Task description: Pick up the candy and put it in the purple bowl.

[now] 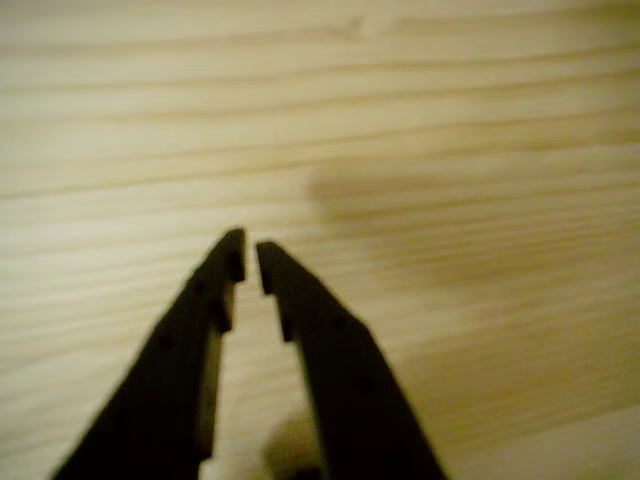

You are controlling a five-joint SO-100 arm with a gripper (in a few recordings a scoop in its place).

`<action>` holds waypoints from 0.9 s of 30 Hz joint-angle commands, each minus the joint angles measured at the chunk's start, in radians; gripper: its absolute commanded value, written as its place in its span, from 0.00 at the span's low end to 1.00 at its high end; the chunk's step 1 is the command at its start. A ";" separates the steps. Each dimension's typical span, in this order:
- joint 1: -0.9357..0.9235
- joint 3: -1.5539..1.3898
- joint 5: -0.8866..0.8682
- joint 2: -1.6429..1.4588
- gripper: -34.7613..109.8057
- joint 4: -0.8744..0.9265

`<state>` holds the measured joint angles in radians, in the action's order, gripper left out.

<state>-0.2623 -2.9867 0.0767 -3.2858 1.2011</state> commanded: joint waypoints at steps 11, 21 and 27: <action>-0.012 0.012 0.011 -0.014 0.24 0.000; 0.003 0.012 0.029 -0.014 0.24 0.000; 0.012 0.012 0.035 -0.014 0.24 0.000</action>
<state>-0.2485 -2.9867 0.0997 -3.2858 1.2011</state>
